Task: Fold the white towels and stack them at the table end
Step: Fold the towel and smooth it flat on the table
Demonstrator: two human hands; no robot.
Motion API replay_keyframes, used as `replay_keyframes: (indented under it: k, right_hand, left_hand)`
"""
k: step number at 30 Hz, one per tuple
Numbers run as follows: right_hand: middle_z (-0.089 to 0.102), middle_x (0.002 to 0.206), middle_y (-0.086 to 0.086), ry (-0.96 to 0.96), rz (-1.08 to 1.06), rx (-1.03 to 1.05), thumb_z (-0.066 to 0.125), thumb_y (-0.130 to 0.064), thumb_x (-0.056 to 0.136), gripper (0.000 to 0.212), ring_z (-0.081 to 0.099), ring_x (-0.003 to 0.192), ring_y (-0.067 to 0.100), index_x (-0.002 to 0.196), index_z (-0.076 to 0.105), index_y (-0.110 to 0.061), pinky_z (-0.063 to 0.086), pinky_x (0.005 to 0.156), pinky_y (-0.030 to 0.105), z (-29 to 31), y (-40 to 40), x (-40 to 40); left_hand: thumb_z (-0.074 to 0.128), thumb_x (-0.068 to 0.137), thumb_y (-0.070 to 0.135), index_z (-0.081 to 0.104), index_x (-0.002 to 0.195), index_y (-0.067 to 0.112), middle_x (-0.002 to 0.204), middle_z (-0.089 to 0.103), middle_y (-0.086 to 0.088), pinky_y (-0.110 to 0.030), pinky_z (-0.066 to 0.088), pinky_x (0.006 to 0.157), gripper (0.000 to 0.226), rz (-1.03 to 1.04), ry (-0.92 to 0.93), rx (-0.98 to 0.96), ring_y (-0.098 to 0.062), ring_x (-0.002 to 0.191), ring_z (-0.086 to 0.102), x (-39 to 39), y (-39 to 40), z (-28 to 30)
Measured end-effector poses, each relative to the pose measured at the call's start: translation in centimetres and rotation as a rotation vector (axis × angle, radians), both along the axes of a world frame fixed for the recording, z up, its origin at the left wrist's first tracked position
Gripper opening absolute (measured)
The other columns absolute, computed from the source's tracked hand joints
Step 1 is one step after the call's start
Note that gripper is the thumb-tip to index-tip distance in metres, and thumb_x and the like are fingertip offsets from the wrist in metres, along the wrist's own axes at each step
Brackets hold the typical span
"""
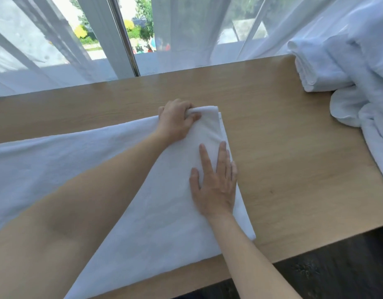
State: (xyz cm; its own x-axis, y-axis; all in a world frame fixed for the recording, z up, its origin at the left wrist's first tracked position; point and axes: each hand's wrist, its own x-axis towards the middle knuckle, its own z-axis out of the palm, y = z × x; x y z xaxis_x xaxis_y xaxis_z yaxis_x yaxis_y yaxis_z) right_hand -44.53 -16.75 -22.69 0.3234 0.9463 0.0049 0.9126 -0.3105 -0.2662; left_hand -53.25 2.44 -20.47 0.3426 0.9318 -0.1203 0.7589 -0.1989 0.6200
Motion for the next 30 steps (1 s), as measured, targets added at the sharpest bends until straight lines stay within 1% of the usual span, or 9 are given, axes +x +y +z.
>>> replay_keyframes:
  k: [3,6,8,12,15,19,23,27,30]
  right_hand:
    - [0.013,0.167,0.011,-0.042,0.028,0.056,0.042,-0.042,0.100,0.060,0.014,0.154,0.027,0.158,0.027,-0.032,0.014,0.123,0.049,0.3,-0.4,0.8]
    - [0.007,0.169,0.003,-0.044,0.051,-0.072,0.032,-0.046,0.102,0.061,0.005,0.155,0.026,0.160,0.017,-0.033,0.005,0.124,0.050,0.2,-0.3,1.6]
    - [0.001,0.169,-0.001,-0.029,0.063,-0.152,0.024,-0.050,0.102,0.061,-0.001,0.155,0.024,0.160,0.011,-0.035,0.000,0.124,0.048,0.1,-0.2,2.1]
    - [0.000,0.169,-0.002,-0.024,0.073,-0.159,0.021,-0.049,0.102,0.061,-0.005,0.155,0.022,0.160,0.009,-0.036,-0.002,0.124,0.047,-0.2,-0.1,2.4]
    - [0.006,0.169,0.000,-0.007,0.076,-0.128,0.024,-0.048,0.100,0.062,0.001,0.155,0.024,0.160,0.015,-0.033,0.001,0.125,0.047,-0.2,0.1,2.6]
    - [0.005,0.169,0.000,-0.006,0.094,-0.171,0.023,-0.047,0.100,0.063,0.002,0.155,0.025,0.160,0.014,-0.031,0.001,0.125,0.048,0.4,0.3,2.3]
    - [0.013,0.167,0.008,-0.007,0.076,-0.124,0.032,-0.031,0.093,0.065,0.010,0.154,0.032,0.157,0.027,-0.030,0.008,0.122,0.057,1.6,0.9,0.1]
    - [0.026,0.164,0.009,0.057,0.353,-0.004,0.040,-0.026,0.094,0.057,0.020,0.152,0.032,0.151,0.043,-0.028,0.011,0.122,0.056,2.4,3.6,-5.7]
    - [0.022,0.165,0.004,0.069,0.498,-0.104,0.035,-0.036,0.100,0.054,0.015,0.154,0.029,0.154,0.036,-0.030,0.006,0.124,0.052,1.8,5.7,-8.1]
  left_hand:
    - [0.064,0.095,0.030,0.071,0.103,0.017,0.101,0.061,-0.003,-0.044,0.038,0.100,0.017,-0.014,-0.165,0.005,-0.028,0.106,0.057,0.8,0.5,0.7]
    - [0.064,0.097,0.028,0.071,0.112,0.017,0.105,0.058,-0.005,-0.043,0.033,0.104,0.020,-0.047,-0.120,0.029,-0.029,0.114,0.052,1.8,0.3,-0.1]
    - [0.062,0.099,0.028,0.066,0.125,0.018,0.121,0.057,-0.008,-0.040,0.029,0.111,0.029,-0.096,-0.067,0.034,-0.029,0.126,0.046,2.3,0.2,-0.3]
    - [0.051,0.104,0.023,0.052,0.143,0.014,0.152,0.046,-0.005,-0.037,0.017,0.123,0.041,-0.017,-0.190,0.133,-0.025,0.150,0.028,0.1,-1.9,0.8]
    - [0.037,0.103,0.030,0.041,0.152,0.013,0.161,0.034,-0.004,-0.033,0.008,0.125,0.052,0.058,-0.002,0.151,-0.022,0.153,0.020,-5.5,-8.2,0.2]
    - [0.028,0.100,0.049,0.022,0.160,0.015,0.167,0.017,-0.004,-0.046,0.009,0.125,0.069,-0.091,0.408,0.146,-0.027,0.154,0.015,-13.9,-16.6,-1.2]
    - [0.024,0.098,0.056,0.017,0.161,0.018,0.168,0.013,-0.005,-0.051,0.007,0.124,0.074,0.134,0.508,0.040,-0.030,0.155,0.010,-16.5,-17.7,-1.0]
    - [0.008,0.095,0.061,-0.005,0.160,0.027,0.168,-0.012,0.006,-0.044,-0.014,0.123,0.075,0.180,0.504,-0.016,-0.024,0.154,-0.016,-15.1,-13.9,-1.4]
    - [0.007,0.094,0.058,-0.004,0.160,0.027,0.169,-0.007,0.006,-0.044,-0.016,0.122,0.074,0.155,0.480,0.014,-0.022,0.155,-0.013,-14.8,-10.6,-1.5]
